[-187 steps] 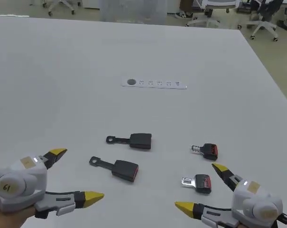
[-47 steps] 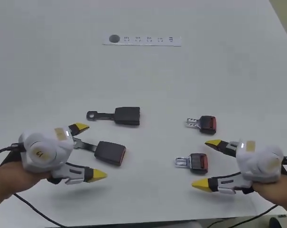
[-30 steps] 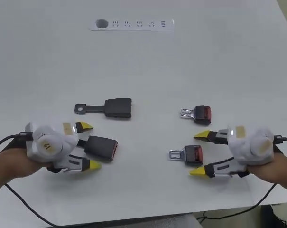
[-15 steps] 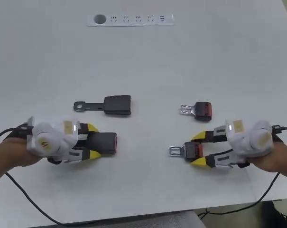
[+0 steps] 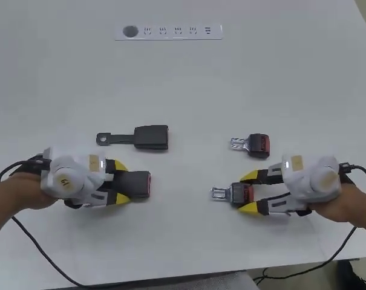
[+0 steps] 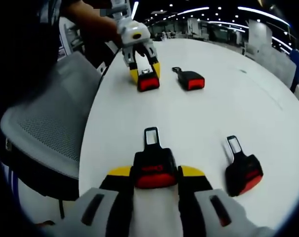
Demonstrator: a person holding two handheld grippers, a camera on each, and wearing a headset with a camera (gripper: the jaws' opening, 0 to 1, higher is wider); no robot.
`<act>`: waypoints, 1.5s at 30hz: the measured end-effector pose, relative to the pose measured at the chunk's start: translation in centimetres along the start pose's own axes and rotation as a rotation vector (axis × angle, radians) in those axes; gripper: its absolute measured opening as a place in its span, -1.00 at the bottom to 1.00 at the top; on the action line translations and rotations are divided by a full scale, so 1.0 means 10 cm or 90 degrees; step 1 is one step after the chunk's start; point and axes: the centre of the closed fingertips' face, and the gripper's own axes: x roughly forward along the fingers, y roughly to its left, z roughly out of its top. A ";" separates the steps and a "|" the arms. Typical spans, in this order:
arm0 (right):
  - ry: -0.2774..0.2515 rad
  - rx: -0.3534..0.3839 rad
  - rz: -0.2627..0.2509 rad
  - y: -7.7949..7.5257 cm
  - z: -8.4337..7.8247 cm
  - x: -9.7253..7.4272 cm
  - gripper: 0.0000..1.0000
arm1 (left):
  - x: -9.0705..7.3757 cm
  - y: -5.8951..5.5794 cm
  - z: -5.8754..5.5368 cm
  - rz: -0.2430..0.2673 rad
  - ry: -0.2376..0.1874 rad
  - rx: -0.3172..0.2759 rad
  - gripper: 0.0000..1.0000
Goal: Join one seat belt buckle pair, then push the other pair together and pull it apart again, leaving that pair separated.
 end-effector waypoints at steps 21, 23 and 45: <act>-0.043 -0.015 0.016 0.03 0.49 0.41 -0.31 | 0.01 0.03 -0.04 -0.013 0.019 0.009 -0.31; -0.053 -0.016 0.022 0.05 0.56 0.45 -0.31 | 0.01 0.03 -0.04 -0.014 0.020 0.010 -0.31; -0.079 -0.008 0.040 0.02 1.05 0.83 -0.32 | 0.03 0.05 -0.08 -0.023 0.050 0.017 -0.31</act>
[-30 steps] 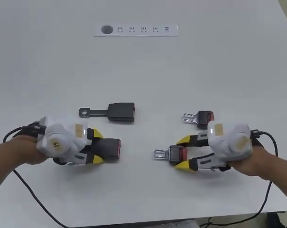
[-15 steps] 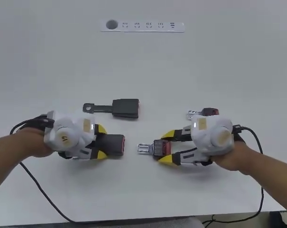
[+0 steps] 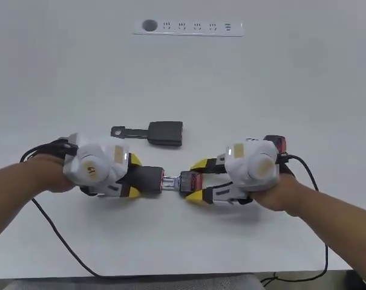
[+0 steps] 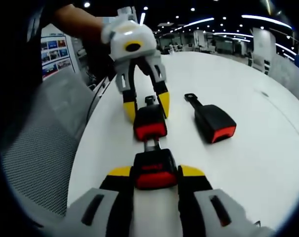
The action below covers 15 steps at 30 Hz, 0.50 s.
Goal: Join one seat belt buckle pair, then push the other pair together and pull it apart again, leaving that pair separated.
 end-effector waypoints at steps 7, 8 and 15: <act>0.007 -0.005 0.003 -0.02 0.05 0.06 -0.32 | 0.00 0.00 -0.01 0.001 -0.002 0.001 -0.31; 0.011 -0.007 0.003 -0.01 0.05 0.07 -0.32 | 0.01 0.00 -0.01 0.000 0.002 0.003 -0.31; 0.021 -0.003 0.002 0.00 0.10 0.15 -0.32 | 0.01 -0.01 -0.02 -0.005 0.016 0.010 -0.32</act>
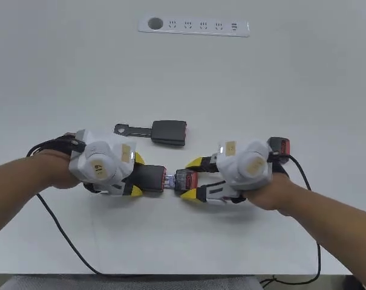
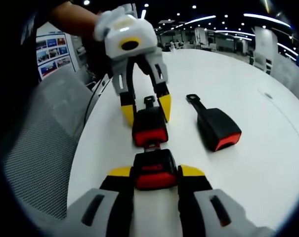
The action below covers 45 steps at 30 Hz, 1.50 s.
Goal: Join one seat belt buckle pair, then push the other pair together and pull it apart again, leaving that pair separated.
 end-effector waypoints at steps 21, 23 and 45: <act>0.001 0.002 -0.008 0.03 0.03 0.12 -0.33 | 0.00 0.01 -0.01 -0.006 -0.001 0.002 -0.32; -0.001 0.000 -0.009 0.03 0.02 0.11 -0.33 | 0.00 0.01 0.00 -0.007 -0.005 0.001 -0.32; -0.067 -0.015 -0.028 0.03 0.03 0.03 -0.35 | -0.04 -0.02 0.05 -0.004 -0.082 -0.018 -0.33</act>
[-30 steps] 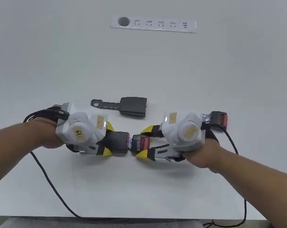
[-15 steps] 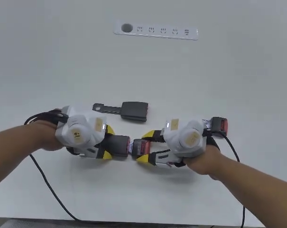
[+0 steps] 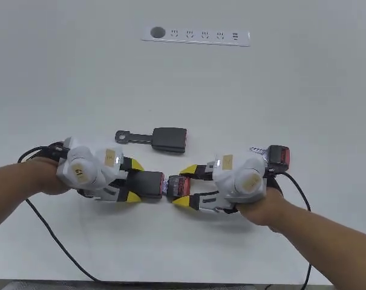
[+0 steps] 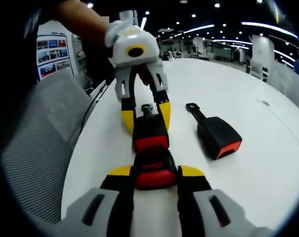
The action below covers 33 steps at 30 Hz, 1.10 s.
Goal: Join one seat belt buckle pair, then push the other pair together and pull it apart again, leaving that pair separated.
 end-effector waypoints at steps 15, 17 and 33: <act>-0.027 0.003 -0.016 0.02 0.01 -0.01 -0.36 | -0.03 -0.01 0.00 -0.012 -0.032 0.001 -0.34; -0.029 -0.001 -0.020 0.02 0.01 -0.01 -0.36 | -0.04 -0.02 0.01 -0.010 -0.036 -0.001 -0.34; -0.038 -0.005 -0.030 0.02 0.01 0.00 -0.36 | -0.04 0.00 -0.01 -0.017 -0.040 0.004 -0.34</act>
